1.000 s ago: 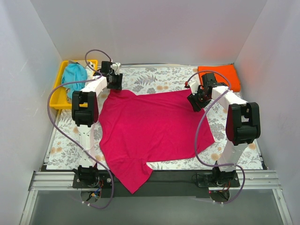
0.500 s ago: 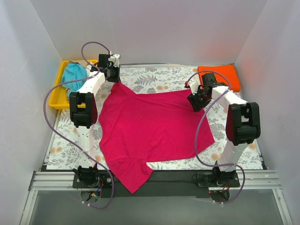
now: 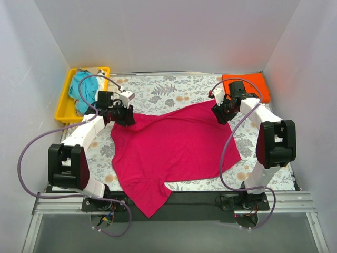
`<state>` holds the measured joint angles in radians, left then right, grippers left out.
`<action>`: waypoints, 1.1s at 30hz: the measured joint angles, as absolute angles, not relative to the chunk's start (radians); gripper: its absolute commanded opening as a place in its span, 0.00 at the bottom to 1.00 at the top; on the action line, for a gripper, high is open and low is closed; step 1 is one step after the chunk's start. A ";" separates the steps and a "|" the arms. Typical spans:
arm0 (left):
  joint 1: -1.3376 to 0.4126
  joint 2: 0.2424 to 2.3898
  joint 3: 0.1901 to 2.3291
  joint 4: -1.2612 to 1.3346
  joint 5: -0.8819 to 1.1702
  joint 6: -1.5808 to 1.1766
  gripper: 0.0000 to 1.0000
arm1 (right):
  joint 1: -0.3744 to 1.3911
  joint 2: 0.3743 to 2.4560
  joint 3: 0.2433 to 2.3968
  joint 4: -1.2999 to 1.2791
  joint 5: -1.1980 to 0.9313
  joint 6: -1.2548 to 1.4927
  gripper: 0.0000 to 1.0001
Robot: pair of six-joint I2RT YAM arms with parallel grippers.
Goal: Fold and stack the t-shirts
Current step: Fold the tshirt
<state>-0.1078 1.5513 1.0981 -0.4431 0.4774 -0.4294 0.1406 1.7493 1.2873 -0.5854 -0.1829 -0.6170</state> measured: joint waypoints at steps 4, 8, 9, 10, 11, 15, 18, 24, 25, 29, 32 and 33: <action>-0.106 1.464 1.034 -0.497 0.540 -0.369 0.40 | 0.141 1.748 1.280 -0.590 -0.183 -0.628 0.53; -0.097 1.523 1.124 -0.510 0.550 -0.358 0.45 | 0.141 1.748 1.280 -0.592 -0.186 -0.629 0.52; -0.095 1.553 1.159 -0.507 0.548 -0.359 0.45 | 0.141 1.748 1.280 -0.593 -0.186 -0.629 0.53; -0.094 1.583 1.194 -0.505 0.547 -0.359 0.44 | 0.141 1.748 1.281 -0.594 -0.186 -0.629 0.53; -0.094 1.614 1.221 -0.497 0.545 -0.360 0.43 | 0.141 1.749 1.281 -0.594 -0.186 -0.629 0.52; -0.094 1.691 1.245 -0.493 0.539 -0.364 0.41 | 0.141 1.749 1.281 -0.595 -0.186 -0.629 0.52; -0.104 1.731 1.245 -0.488 0.535 -0.382 0.41 | 0.141 1.751 1.284 -0.598 -0.187 -0.629 0.52; -0.146 1.828 1.258 -0.461 0.508 -0.413 0.33 | 0.141 1.757 1.288 -0.598 -0.188 -0.628 0.52; -0.153 1.842 1.258 -0.458 0.501 -0.417 0.33 | 0.141 1.757 1.288 -0.598 -0.187 -0.628 0.52; -0.169 1.874 1.258 -0.445 0.475 -0.432 0.33 | 0.141 1.757 1.288 -0.598 -0.186 -0.629 0.52; -0.172 1.885 1.258 -0.434 0.448 -0.442 0.34 | 0.141 1.757 1.288 -0.598 -0.187 -0.630 0.52; -0.173 1.888 1.258 -0.431 0.440 -0.444 0.34 | 0.141 1.757 1.288 -0.598 -0.187 -0.630 0.52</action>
